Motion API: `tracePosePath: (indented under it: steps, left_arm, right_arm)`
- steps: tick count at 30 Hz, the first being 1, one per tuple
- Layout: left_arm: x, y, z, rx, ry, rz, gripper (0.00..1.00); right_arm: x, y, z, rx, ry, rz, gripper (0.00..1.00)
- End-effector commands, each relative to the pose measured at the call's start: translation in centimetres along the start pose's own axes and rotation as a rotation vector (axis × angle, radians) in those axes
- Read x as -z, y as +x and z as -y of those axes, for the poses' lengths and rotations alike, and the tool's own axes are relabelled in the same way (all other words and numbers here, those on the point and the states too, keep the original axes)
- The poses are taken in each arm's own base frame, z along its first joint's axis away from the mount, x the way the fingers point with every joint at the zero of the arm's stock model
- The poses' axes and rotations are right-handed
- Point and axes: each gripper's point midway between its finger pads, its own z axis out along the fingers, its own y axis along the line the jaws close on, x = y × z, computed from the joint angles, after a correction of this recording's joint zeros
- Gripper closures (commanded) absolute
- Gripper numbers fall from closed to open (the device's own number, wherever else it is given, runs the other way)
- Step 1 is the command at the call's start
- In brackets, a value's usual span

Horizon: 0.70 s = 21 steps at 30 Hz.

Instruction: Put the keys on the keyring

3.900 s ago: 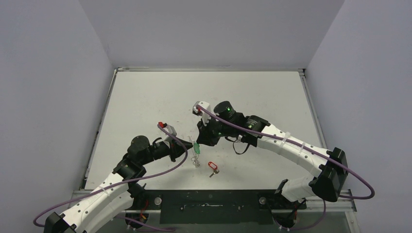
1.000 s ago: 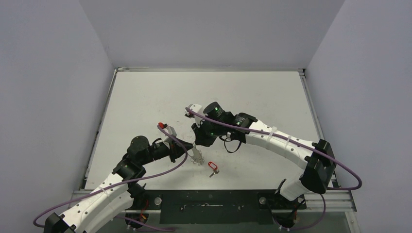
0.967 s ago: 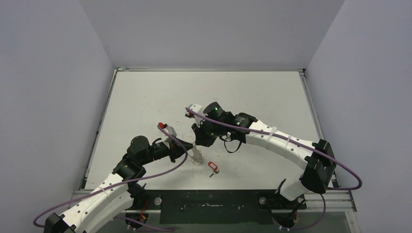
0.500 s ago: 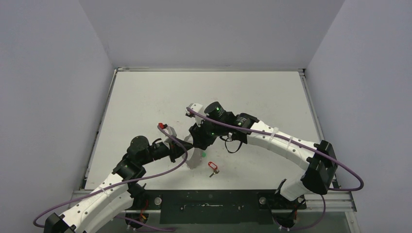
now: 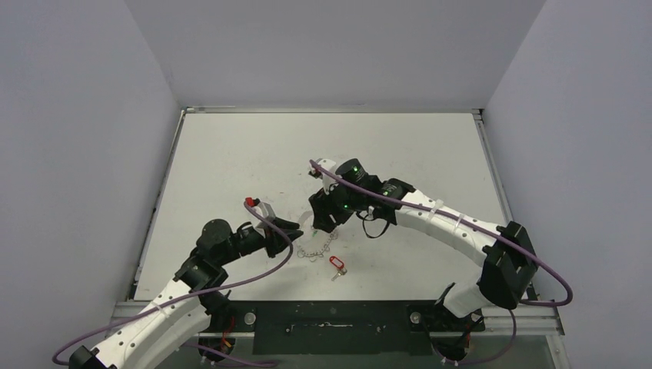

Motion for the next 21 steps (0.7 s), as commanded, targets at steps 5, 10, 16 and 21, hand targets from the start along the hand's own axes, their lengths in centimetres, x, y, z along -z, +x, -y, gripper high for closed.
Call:
tracePosePath:
  steps: [5, 10, 16, 21]
  left_arm:
    - [0.1, 2.1, -3.0, 0.241, -0.214, -0.01, 0.6]
    - [-0.4, 4.4, -4.3, 0.395, -0.306, -0.072, 0.54]
    - [-1.9, 5.9, -5.5, 0.438, -0.349, -0.145, 0.53]
    - [-3.2, 6.7, -6.6, 0.398, -0.362, -0.208, 0.53]
  right_arm:
    - [-1.4, 2.0, 6.4, -0.287, 0.022, 0.04, 0.37]
    - [-3.5, 4.3, 9.3, -0.407, 0.006, 0.007, 0.38]
    - [-5.9, 6.1, 11.5, -0.439, 0.018, -0.054, 0.45]
    - [-7.1, 6.0, 12.4, -0.437, 0.026, -0.065, 0.47]
